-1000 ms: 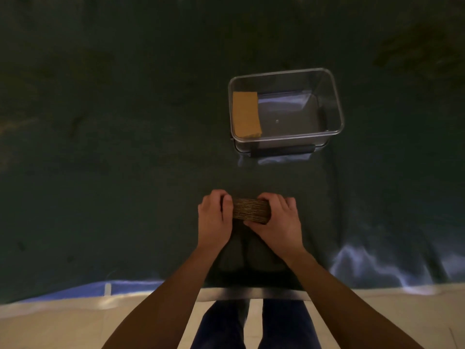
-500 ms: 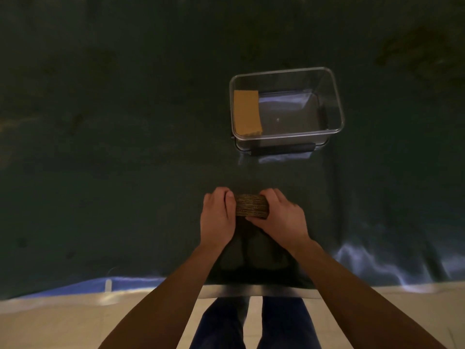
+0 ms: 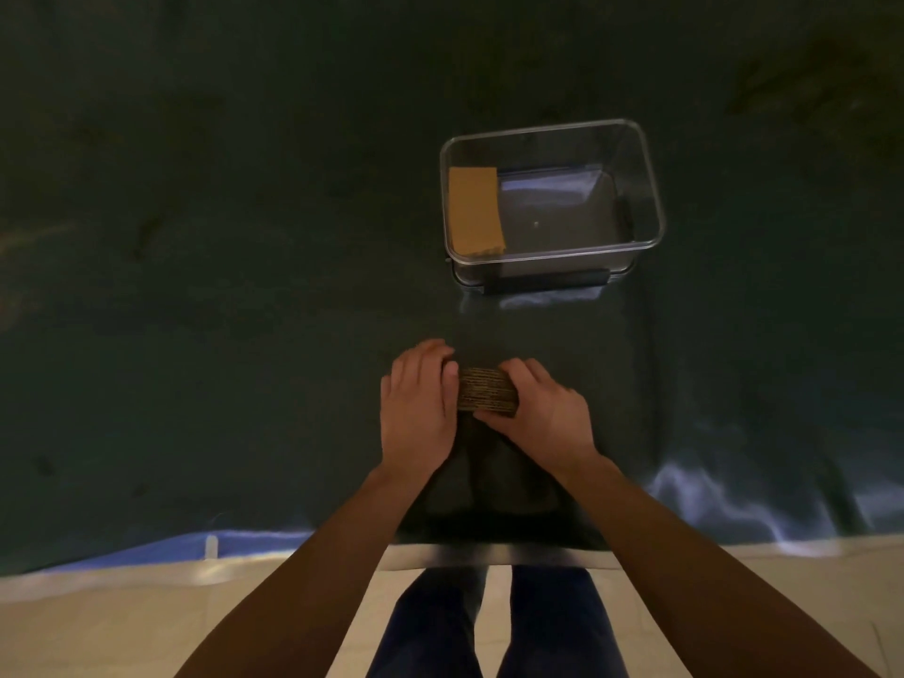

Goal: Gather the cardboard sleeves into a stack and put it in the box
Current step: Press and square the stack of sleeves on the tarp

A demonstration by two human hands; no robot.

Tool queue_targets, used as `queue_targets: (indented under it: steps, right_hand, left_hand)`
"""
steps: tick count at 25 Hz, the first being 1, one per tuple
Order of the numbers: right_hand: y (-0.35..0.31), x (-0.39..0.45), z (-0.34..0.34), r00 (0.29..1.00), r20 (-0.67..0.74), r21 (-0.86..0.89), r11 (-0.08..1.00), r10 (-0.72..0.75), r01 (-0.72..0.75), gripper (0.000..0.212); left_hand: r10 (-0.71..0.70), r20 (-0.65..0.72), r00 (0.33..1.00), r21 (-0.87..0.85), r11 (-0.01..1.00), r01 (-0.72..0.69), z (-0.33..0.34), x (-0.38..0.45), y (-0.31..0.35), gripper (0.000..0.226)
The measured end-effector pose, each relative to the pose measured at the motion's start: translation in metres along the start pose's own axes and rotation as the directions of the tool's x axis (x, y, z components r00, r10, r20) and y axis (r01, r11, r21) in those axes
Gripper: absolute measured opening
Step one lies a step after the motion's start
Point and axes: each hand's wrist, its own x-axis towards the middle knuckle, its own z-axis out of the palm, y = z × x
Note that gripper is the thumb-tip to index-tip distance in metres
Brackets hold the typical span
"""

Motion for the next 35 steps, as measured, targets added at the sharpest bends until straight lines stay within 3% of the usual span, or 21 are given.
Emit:
queue_targets:
  steps: [3, 5, 7, 11, 14, 21, 24, 27, 31, 35]
  right_hand:
    - [0.001, -0.002, -0.001, 0.999, -0.028, 0.014, 0.999, -0.044, 0.044, 0.046]
    - [0.0, -0.002, -0.002, 1.0, -0.005, 0.005, 1.0, -0.028, 0.028, 0.041]
    - [-0.001, -0.003, -0.002, 1.0, 0.027, -0.005, 1.0, 0.0, 0.0, 0.039]
    - [-0.001, -0.002, -0.006, 1.0, 0.014, 0.016, 1.0, -0.008, 0.008, 0.041]
    - [0.0, -0.003, -0.004, 0.999, 0.026, 0.027, 0.999, -0.02, 0.019, 0.036]
    - [0.019, -0.004, -0.018, 0.987, 0.148, 0.471, 0.874, 0.056, -0.12, 0.045]
    - [0.018, -0.003, -0.021, 0.982, 0.171, 0.467, 0.871, 0.082, -0.154, 0.045]
    - [0.017, -0.006, -0.022, 0.99, 0.136, 0.447, 0.889, 0.037, -0.094, 0.041]
    - [0.014, -0.008, -0.019, 0.992, 0.112, 0.386, 0.918, 0.057, -0.096, 0.037]
    - [0.015, -0.008, -0.018, 0.998, 0.061, 0.377, 0.925, 0.03, -0.05, 0.03]
  left_hand:
    - [0.346, 0.04, 0.937, 0.13, 0.928, -0.349, 0.002, -0.026, 0.011, 0.058]
    - [0.427, 0.183, 0.885, 0.249, 0.851, -0.462, 0.008, -0.045, 0.011, 0.064]
    - [0.387, 0.274, 0.88, 0.309, 0.832, -0.462, 0.009, -0.052, 0.008, 0.066]
    - [0.36, 0.239, 0.902, 0.268, 0.868, -0.418, 0.007, -0.049, 0.017, 0.074]
    - [0.371, 0.346, 0.862, 0.322, 0.816, -0.481, 0.009, -0.05, 0.012, 0.081]
    - [0.32, 0.39, 0.863, 0.357, 0.812, -0.462, 0.007, -0.047, 0.017, 0.084]
    - [0.329, 0.36, 0.873, 0.367, 0.81, -0.457, 0.005, -0.045, 0.022, 0.084]
    - [0.393, 0.309, 0.866, 0.331, 0.809, -0.485, 0.009, -0.05, 0.03, 0.088]
    - [0.416, 0.414, 0.81, 0.354, 0.746, -0.564, 0.011, -0.044, 0.032, 0.091]
    - [0.426, 0.355, 0.832, 0.293, 0.794, -0.532, 0.011, -0.039, 0.04, 0.09]
